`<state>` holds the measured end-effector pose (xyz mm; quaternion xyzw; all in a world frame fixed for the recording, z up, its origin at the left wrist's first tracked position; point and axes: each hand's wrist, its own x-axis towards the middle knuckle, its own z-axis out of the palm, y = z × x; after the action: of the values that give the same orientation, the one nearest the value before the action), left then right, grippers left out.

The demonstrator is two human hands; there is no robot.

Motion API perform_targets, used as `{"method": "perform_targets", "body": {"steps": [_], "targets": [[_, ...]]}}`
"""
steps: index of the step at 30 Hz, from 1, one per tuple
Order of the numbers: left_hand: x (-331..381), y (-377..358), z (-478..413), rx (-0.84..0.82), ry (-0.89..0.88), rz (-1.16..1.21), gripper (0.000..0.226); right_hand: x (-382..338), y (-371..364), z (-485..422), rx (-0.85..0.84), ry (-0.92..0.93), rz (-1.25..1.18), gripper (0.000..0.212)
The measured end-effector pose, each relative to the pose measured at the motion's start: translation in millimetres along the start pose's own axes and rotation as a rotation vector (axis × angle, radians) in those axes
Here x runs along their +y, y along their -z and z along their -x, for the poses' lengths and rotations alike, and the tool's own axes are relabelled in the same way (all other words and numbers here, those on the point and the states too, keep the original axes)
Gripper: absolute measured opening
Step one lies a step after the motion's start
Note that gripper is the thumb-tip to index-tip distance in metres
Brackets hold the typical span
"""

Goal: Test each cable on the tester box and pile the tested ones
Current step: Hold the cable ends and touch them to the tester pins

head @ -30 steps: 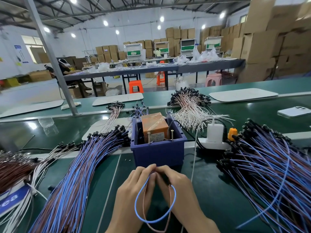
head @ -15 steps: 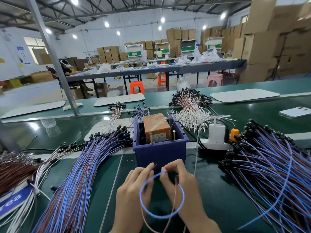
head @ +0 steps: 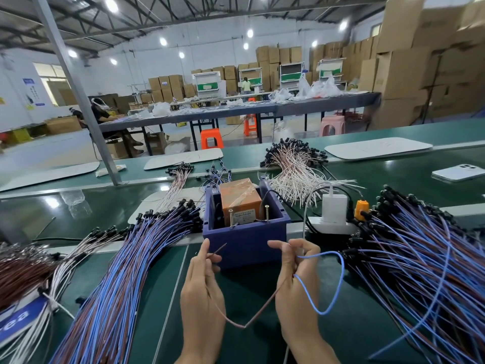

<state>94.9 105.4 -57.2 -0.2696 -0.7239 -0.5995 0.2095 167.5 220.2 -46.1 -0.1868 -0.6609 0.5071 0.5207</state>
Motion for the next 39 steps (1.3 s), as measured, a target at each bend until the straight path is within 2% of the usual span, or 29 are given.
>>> {"method": "perform_targets", "body": {"steps": [4,10,13,16,22,31,36,39], "targets": [[-2.7,-8.9,-6.6,0.010,0.008,0.051,0.045,1.0,-6.6,-2.9,0.022,-0.097,-0.074,0.013],[1.1,-17.4,-5.6,-0.050,-0.049,0.046,0.027,5.2,-9.9,-8.7,0.009,-0.228,-0.219,0.003],[-0.7,-18.7,-3.4,-0.061,-0.028,0.062,0.019,9.0,-8.4,-11.6,0.022,-0.295,-0.281,0.008],[-4.7,-18.9,-5.9,-0.042,0.027,0.080,0.019,10.5,-6.4,-16.2,0.065,-0.360,-0.301,0.009],[-6.6,-19.0,-8.0,-0.043,0.018,0.022,0.019,4.3,-2.0,-23.4,0.104,-0.491,-0.422,0.010],[-1.3,-17.1,-9.4,0.066,0.051,0.056,0.015,2.4,1.6,-27.8,0.056,-0.558,-0.561,0.007],[-7.0,-20.9,-24.4,0.188,-0.111,-0.053,0.004,-3.4,-3.1,-39.0,0.009,-0.545,-0.672,0.020],[-7.6,-26.9,-30.6,0.174,-0.105,-0.042,0.004,-2.8,-6.2,-40.3,0.026,-0.536,-0.602,0.025]]}}
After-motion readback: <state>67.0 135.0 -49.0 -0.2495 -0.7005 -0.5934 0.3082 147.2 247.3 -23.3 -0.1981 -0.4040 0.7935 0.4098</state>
